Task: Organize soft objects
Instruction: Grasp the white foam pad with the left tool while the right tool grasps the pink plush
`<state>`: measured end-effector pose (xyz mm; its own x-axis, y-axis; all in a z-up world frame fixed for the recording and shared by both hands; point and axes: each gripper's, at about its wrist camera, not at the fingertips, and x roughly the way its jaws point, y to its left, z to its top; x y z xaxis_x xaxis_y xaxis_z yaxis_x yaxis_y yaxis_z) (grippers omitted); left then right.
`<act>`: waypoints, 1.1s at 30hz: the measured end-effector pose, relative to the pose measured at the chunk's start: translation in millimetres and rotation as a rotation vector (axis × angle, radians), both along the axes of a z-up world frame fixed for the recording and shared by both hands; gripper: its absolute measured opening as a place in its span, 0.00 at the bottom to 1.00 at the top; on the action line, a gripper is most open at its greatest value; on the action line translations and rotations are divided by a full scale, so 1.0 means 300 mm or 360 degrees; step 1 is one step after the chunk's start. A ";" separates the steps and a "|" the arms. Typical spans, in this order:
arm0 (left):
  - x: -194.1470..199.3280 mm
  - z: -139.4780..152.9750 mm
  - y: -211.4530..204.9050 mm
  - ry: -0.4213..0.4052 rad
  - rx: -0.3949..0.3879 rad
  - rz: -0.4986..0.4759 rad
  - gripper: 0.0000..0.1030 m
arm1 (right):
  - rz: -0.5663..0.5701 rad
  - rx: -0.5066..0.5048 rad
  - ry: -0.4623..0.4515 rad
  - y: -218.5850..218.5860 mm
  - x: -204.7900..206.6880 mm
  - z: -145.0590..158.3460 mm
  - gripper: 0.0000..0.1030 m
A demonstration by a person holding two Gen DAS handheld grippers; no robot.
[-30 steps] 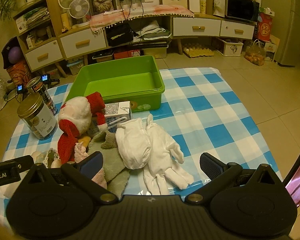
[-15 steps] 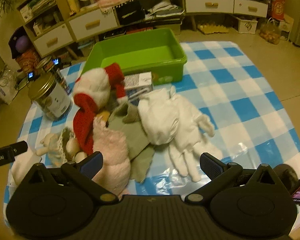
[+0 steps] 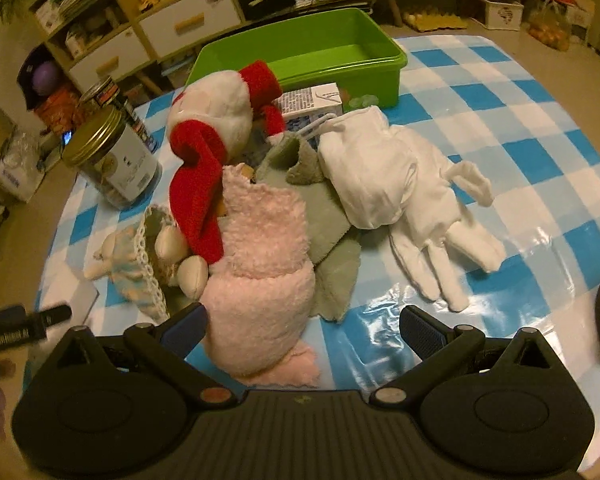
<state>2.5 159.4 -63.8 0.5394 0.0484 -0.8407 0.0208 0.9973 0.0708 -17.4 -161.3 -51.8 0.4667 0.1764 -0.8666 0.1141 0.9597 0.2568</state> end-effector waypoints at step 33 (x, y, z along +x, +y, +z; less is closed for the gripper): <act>0.003 0.039 0.038 -0.0141 -0.0154 -0.0016 0.75 | 0.0010 0.0352 0.0031 -0.028 0.005 -0.021 0.17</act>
